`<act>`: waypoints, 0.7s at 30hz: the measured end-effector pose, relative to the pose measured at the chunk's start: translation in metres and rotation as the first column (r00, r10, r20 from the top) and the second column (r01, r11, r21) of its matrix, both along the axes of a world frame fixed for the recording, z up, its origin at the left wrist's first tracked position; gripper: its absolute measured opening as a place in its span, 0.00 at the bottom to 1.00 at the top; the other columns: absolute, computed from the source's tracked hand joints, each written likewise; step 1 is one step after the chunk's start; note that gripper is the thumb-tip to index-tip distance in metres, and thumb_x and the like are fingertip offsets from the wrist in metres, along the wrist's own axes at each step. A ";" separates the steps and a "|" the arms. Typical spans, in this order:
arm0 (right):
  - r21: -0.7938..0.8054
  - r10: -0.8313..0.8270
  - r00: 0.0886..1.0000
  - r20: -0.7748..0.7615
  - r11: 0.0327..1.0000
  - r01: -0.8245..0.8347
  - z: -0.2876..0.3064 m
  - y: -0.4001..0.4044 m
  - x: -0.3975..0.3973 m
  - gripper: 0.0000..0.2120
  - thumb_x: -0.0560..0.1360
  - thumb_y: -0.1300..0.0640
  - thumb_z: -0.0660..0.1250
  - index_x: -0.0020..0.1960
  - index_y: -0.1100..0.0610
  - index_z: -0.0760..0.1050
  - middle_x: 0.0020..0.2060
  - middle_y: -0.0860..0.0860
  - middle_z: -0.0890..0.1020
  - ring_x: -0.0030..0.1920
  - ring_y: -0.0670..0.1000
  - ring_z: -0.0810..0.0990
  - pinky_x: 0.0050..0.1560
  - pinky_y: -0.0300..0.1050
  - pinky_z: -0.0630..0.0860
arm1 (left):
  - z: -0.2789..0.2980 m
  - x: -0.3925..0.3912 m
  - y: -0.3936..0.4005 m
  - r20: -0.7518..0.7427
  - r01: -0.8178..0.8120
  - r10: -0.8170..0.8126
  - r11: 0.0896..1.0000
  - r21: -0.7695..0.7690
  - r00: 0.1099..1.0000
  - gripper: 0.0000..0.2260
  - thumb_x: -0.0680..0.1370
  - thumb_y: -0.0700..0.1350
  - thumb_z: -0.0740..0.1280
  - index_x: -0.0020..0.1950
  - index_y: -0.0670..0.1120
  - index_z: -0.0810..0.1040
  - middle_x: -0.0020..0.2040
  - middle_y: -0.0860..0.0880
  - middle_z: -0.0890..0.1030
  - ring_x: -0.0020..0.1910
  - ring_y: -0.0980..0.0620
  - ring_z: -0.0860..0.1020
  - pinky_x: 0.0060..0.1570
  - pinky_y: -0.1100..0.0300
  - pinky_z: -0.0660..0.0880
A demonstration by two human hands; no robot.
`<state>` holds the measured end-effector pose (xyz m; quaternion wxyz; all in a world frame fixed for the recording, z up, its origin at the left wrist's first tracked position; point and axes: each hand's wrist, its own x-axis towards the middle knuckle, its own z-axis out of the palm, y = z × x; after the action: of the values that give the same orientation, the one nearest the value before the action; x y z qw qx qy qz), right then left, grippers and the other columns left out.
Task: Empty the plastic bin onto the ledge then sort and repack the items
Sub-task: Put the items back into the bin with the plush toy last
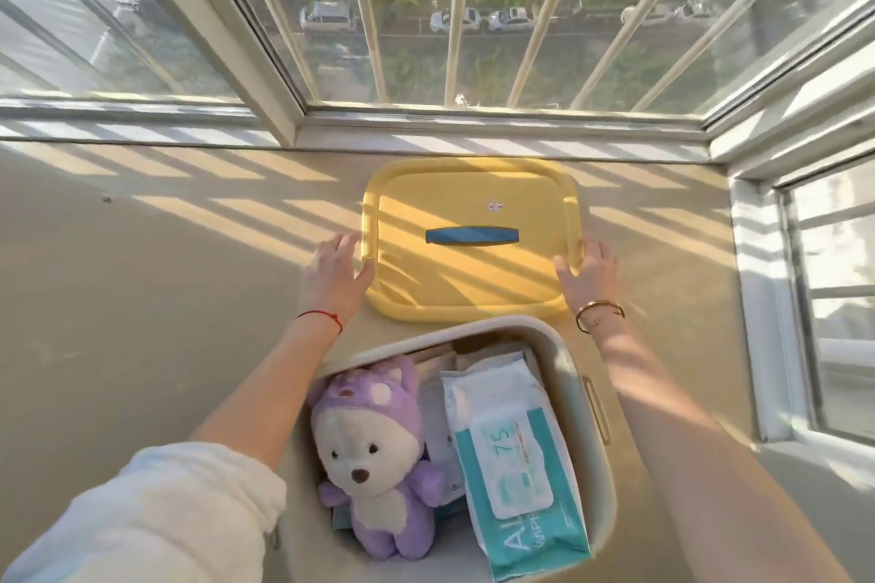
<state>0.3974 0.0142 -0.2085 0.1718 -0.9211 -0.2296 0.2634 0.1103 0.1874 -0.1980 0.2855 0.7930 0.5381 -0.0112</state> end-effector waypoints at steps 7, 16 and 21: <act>-0.050 -0.080 0.997 -0.017 0.996 0.079 -0.015 0.005 -0.001 0.31 0.78 0.51 0.66 0.75 0.63 0.61 0.71 0.61 0.64 0.69 0.62 0.62 0.68 0.49 0.58 | -0.030 0.012 0.007 -0.088 -0.034 0.027 0.997 -0.074 0.996 0.24 0.77 0.52 0.68 0.68 0.40 0.71 0.64 0.42 0.71 0.62 0.40 0.73 0.60 0.45 0.72; 0.175 -0.091 0.991 -0.095 0.979 0.107 0.018 0.014 -0.003 0.30 0.75 0.59 0.69 0.74 0.62 0.62 0.69 0.59 0.70 0.69 0.58 0.68 0.68 0.43 0.61 | 0.004 -0.002 0.022 0.192 -0.260 0.293 0.949 -0.178 0.937 0.31 0.74 0.49 0.73 0.74 0.43 0.68 0.68 0.44 0.70 0.57 0.46 0.76 0.66 0.46 0.71; 0.312 -0.043 0.998 -0.045 0.948 0.055 0.063 0.004 -0.017 0.29 0.74 0.64 0.70 0.72 0.64 0.63 0.68 0.61 0.71 0.69 0.59 0.69 0.68 0.46 0.63 | 0.063 -0.027 0.009 0.365 -0.291 0.289 0.955 -0.051 0.885 0.30 0.71 0.41 0.76 0.71 0.41 0.72 0.63 0.45 0.74 0.52 0.50 0.77 0.58 0.51 0.77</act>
<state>0.3807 0.0184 -0.1456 0.3266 -0.8824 -0.2422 0.2366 0.0829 0.1966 -0.1355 0.3779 0.6921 0.5874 0.1822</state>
